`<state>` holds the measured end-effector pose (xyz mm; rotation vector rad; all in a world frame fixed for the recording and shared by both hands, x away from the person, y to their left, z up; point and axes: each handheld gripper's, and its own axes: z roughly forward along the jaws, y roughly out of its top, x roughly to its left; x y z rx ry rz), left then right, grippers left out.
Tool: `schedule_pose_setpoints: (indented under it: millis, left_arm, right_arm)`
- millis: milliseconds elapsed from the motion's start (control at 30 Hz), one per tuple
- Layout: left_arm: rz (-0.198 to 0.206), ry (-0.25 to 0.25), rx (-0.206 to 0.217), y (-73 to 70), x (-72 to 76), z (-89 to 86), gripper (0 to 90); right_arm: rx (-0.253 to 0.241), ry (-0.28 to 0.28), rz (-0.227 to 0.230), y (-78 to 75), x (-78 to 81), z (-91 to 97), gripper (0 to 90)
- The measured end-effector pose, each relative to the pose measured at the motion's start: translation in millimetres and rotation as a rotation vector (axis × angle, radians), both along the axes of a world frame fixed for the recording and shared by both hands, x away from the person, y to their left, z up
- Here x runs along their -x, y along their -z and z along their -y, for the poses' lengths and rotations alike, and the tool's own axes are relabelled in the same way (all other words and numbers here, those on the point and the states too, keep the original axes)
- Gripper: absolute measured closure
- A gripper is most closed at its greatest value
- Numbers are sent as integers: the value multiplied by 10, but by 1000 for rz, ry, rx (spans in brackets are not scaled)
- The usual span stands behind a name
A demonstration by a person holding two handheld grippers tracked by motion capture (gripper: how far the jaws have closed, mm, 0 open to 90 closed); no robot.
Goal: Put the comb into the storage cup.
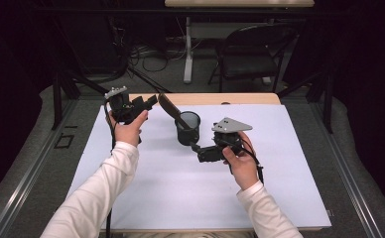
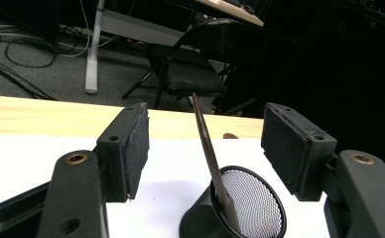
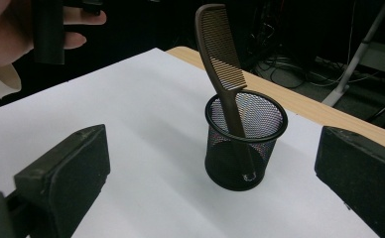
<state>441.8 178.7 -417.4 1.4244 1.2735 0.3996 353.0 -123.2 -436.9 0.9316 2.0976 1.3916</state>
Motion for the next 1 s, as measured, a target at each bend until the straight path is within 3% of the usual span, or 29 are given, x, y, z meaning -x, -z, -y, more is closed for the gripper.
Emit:
schedule_pose_setpoints:
  millis: [300,533,667,867,1000]
  left_arm:
    - [37,69,-44,-53,53,-35,356]
    - [0,103,-62,-17,67,-52,330]
    - [-20,112,-100,-22,98,-85,330]
    - [-15,155,-93,-50,158,-169,283]
    - [-21,150,-80,-62,170,-220,282]
  right_arm:
    - [2,1,5,-9,19,4,7]
    - [-6,-2,6,-33,32,-19,9]
    - [-2,-13,9,-33,24,-52,9]
    - [1,-13,4,-25,19,-62,9]
    - [-4,-13,6,-33,11,-61,10]
